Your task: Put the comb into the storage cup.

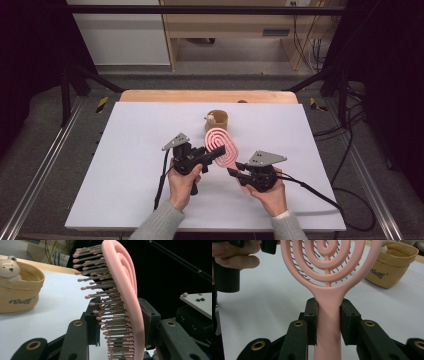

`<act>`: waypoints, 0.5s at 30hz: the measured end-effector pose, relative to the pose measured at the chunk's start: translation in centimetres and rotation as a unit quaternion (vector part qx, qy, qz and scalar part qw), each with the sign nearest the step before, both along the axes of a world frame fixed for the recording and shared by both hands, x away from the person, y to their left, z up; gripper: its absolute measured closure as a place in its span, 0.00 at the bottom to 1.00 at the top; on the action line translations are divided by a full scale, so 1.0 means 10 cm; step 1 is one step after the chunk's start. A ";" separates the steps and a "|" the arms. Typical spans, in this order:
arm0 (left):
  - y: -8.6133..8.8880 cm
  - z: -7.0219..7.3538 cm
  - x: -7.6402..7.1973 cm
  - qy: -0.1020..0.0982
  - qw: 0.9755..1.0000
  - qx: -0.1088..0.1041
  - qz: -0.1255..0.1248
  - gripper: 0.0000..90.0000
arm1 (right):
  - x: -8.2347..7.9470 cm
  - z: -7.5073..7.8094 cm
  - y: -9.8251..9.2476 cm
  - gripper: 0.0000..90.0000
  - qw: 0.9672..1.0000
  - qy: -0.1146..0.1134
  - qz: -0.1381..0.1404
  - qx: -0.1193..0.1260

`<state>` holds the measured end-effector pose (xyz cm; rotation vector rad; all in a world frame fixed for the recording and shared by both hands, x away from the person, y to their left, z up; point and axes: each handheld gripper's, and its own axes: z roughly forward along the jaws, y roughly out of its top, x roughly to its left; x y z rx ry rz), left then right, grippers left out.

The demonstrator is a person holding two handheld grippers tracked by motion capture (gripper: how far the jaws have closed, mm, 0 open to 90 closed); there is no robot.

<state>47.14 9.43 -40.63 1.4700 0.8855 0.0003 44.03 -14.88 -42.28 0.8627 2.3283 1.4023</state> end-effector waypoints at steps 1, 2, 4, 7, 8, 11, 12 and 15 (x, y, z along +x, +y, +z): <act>0.00 0.00 0.00 -0.001 1.000 -0.001 -0.001 0.66 | 0.00 0.00 0.00 0.78 1.000 0.001 0.001 0.000; 0.00 0.00 -0.01 -0.002 1.000 -0.003 -0.002 0.66 | 0.00 0.00 0.00 0.78 1.000 0.002 0.001 0.000; -0.01 0.01 -0.02 -0.004 1.000 -0.006 -0.004 0.67 | 0.00 0.00 0.00 0.78 1.000 0.002 0.002 0.001; -0.02 0.02 -0.03 -0.008 1.000 -0.008 -0.007 0.68 | 0.00 0.00 0.00 0.78 1.000 0.002 0.003 0.002; -0.02 0.02 -0.03 -0.009 1.000 -0.009 -0.009 0.68 | 0.00 0.00 0.00 0.78 1.000 0.002 0.003 0.002; -0.02 0.03 -0.05 -0.009 1.000 -0.007 -0.008 0.68 | 0.00 -0.01 0.01 0.79 1.000 0.003 0.004 0.005; -0.02 0.04 -0.06 -0.012 1.000 -0.006 -0.007 0.69 | 0.00 -0.01 0.01 0.79 1.000 0.003 0.005 0.006; -0.03 0.05 -0.07 -0.020 1.000 -0.005 -0.008 0.69 | 0.00 0.00 0.01 0.79 1.000 0.004 0.007 0.009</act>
